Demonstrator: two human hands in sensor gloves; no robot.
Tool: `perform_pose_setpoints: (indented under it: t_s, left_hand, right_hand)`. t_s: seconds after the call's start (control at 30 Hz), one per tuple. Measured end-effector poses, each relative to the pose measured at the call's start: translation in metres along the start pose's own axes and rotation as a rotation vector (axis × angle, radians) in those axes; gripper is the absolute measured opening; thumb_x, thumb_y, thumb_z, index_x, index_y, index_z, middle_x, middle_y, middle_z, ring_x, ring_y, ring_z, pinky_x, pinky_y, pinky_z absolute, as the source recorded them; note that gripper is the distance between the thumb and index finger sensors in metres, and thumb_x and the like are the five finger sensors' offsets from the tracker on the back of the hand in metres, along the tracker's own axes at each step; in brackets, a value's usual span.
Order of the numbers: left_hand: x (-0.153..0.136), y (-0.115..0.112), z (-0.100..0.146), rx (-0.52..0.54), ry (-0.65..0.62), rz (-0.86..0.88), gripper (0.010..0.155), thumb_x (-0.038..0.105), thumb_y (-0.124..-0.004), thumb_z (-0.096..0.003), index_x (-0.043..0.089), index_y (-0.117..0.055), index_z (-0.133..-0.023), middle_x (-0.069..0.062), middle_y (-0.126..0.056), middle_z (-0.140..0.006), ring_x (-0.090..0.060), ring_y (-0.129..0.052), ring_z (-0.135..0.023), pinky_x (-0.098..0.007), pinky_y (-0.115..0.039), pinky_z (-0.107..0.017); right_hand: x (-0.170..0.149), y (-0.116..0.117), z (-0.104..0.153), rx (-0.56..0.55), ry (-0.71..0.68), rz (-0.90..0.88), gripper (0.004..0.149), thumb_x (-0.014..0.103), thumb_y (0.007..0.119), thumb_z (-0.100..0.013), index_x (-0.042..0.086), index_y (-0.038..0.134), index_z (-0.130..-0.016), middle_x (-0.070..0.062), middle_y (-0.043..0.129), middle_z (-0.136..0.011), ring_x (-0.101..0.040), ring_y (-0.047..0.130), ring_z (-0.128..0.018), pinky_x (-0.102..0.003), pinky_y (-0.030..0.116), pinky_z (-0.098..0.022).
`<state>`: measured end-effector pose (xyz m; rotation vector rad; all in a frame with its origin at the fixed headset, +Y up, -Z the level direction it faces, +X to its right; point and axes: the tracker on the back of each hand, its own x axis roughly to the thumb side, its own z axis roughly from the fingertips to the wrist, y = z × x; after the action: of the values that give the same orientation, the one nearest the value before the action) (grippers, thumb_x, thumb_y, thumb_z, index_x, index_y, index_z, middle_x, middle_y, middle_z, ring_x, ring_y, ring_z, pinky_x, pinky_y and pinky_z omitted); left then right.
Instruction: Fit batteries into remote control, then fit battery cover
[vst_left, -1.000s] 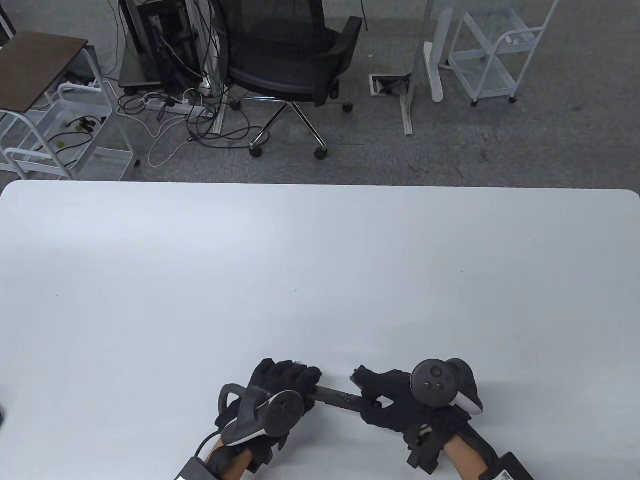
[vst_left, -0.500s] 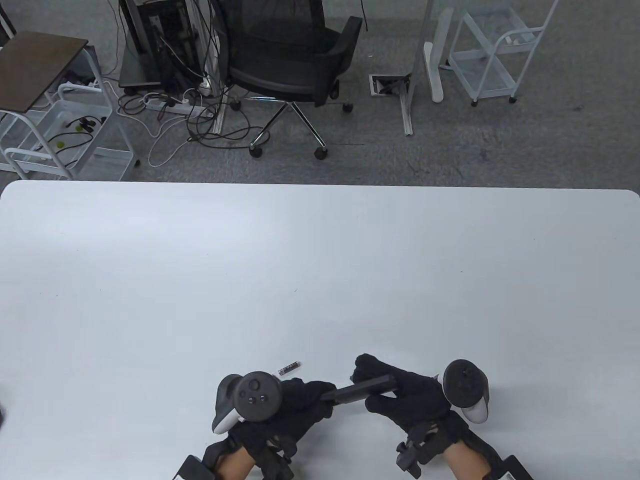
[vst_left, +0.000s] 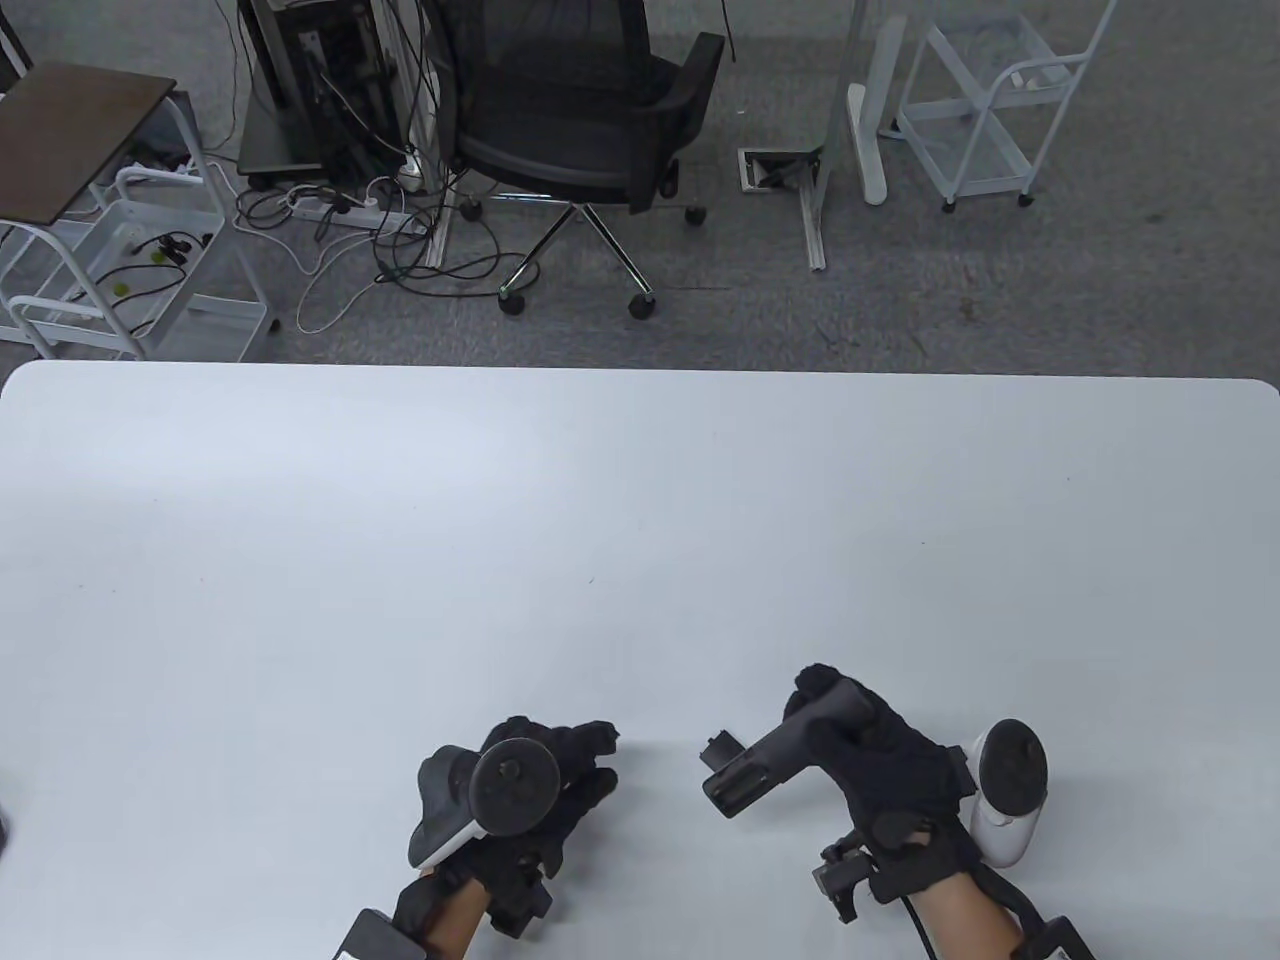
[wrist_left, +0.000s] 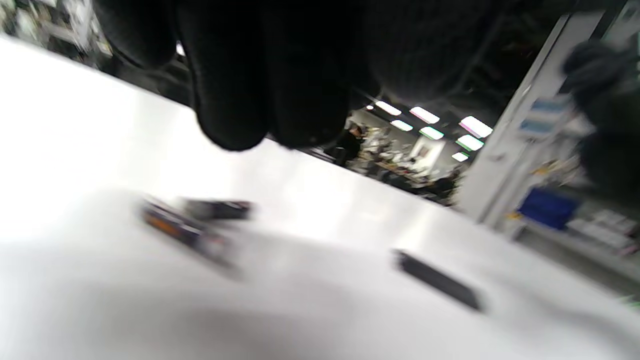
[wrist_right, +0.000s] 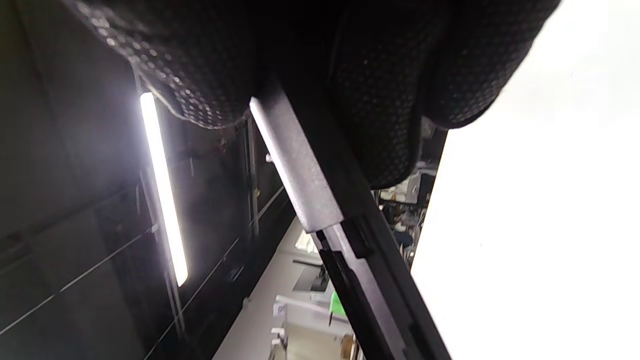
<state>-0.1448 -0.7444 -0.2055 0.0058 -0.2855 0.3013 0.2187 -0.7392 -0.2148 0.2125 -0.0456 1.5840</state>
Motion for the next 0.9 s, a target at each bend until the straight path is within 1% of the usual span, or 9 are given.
perform_pose_setpoints:
  t_s: [0.03, 0.1, 0.17, 0.2, 0.27, 0.37, 0.47, 0.67, 0.9]
  left_hand:
    - [-0.001, -0.001, -0.001, 0.002, 0.023, -0.080, 0.052, 0.046, -0.086, -0.0439, 0.035, -0.079, -0.094, 0.005, -0.099, -0.084, -0.026, -0.094, -0.086, -0.058, -0.067, -0.079]
    - [-0.001, -0.007, -0.004, -0.020, 0.031, -0.173, 0.053, 0.043, -0.088, -0.0442, 0.039, -0.076, -0.095, 0.007, -0.092, -0.094, -0.026, -0.087, -0.095, -0.059, -0.064, -0.082]
    - [0.001, -0.014, -0.007, -0.068, 0.028, -0.228, 0.052, 0.041, -0.090, -0.0438, 0.040, -0.076, -0.094, 0.009, -0.088, -0.098, -0.026, -0.083, -0.098, -0.059, -0.062, -0.083]
    - [0.004, -0.018, -0.008, -0.088, 0.016, -0.255, 0.052, 0.039, -0.091, -0.0436, 0.041, -0.077, -0.094, 0.010, -0.088, -0.098, -0.026, -0.082, -0.099, -0.059, -0.061, -0.083]
    - [0.008, -0.022, -0.009, -0.094, -0.001, -0.331, 0.050, 0.036, -0.093, -0.0432, 0.042, -0.079, -0.091, 0.011, -0.089, -0.097, -0.024, -0.082, -0.099, -0.058, -0.061, -0.083]
    - [0.009, -0.026, -0.010, -0.102, 0.004, -0.426, 0.050, 0.036, -0.094, -0.0426, 0.044, -0.079, -0.090, 0.014, -0.089, -0.096, -0.023, -0.081, -0.100, -0.057, -0.062, -0.084]
    - [0.006, -0.029, -0.010, -0.115, 0.005, -0.433, 0.050, 0.037, -0.095, -0.0413, 0.043, -0.081, -0.088, 0.014, -0.091, -0.094, -0.022, -0.082, -0.099, -0.057, -0.062, -0.083]
    - [0.010, -0.033, -0.009, -0.100, -0.008, -0.487, 0.051, 0.038, -0.098, -0.0394, 0.045, -0.081, -0.088, 0.017, -0.091, -0.094, -0.021, -0.082, -0.099, -0.056, -0.063, -0.083]
    - [0.015, -0.035, -0.007, -0.078, -0.031, -0.552, 0.047, 0.040, -0.100, -0.0371, 0.044, -0.086, -0.082, 0.017, -0.097, -0.086, -0.019, -0.086, -0.095, -0.054, -0.065, -0.083]
  right_hand:
    - [0.000, -0.002, 0.000, -0.020, 0.003, -0.002, 0.066, 0.037, 0.093, -0.039, 0.007, 0.072, -0.095, -0.013, 0.093, -0.079, -0.027, 0.107, -0.052, -0.051, 0.082, -0.050]
    - [0.000, -0.005, 0.001, -0.060, 0.015, -0.005, 0.064, 0.036, 0.093, -0.039, 0.008, 0.074, -0.093, -0.014, 0.093, -0.077, -0.028, 0.106, -0.053, -0.052, 0.082, -0.050]
    - [-0.001, -0.005, 0.001, -0.042, 0.038, 0.017, 0.061, 0.035, 0.093, -0.039, 0.009, 0.075, -0.092, -0.014, 0.093, -0.078, -0.030, 0.106, -0.055, -0.053, 0.081, -0.051]
    - [-0.001, -0.004, 0.002, -0.043, 0.043, 0.024, 0.061, 0.035, 0.093, -0.039, 0.010, 0.075, -0.092, -0.014, 0.093, -0.078, -0.030, 0.106, -0.055, -0.053, 0.081, -0.051]
    - [-0.004, -0.003, 0.002, -0.042, 0.052, 0.016, 0.061, 0.036, 0.093, -0.039, 0.010, 0.076, -0.092, -0.014, 0.093, -0.079, -0.030, 0.105, -0.055, -0.053, 0.080, -0.051]
    - [-0.006, -0.003, 0.001, -0.029, 0.071, -0.019, 0.061, 0.036, 0.092, -0.040, 0.009, 0.075, -0.092, -0.014, 0.093, -0.079, -0.030, 0.105, -0.055, -0.053, 0.080, -0.051]
    - [-0.007, -0.004, 0.001, -0.033, 0.072, -0.023, 0.062, 0.037, 0.092, -0.040, 0.009, 0.075, -0.092, -0.014, 0.093, -0.079, -0.029, 0.105, -0.055, -0.053, 0.080, -0.051]
    - [-0.006, -0.005, 0.001, -0.035, 0.077, -0.044, 0.062, 0.037, 0.092, -0.040, 0.009, 0.075, -0.093, -0.014, 0.093, -0.079, -0.029, 0.106, -0.054, -0.053, 0.081, -0.051]
    - [-0.006, -0.006, 0.002, -0.032, 0.080, -0.058, 0.063, 0.038, 0.091, -0.041, 0.008, 0.074, -0.093, -0.014, 0.093, -0.078, -0.029, 0.106, -0.054, -0.053, 0.081, -0.051]
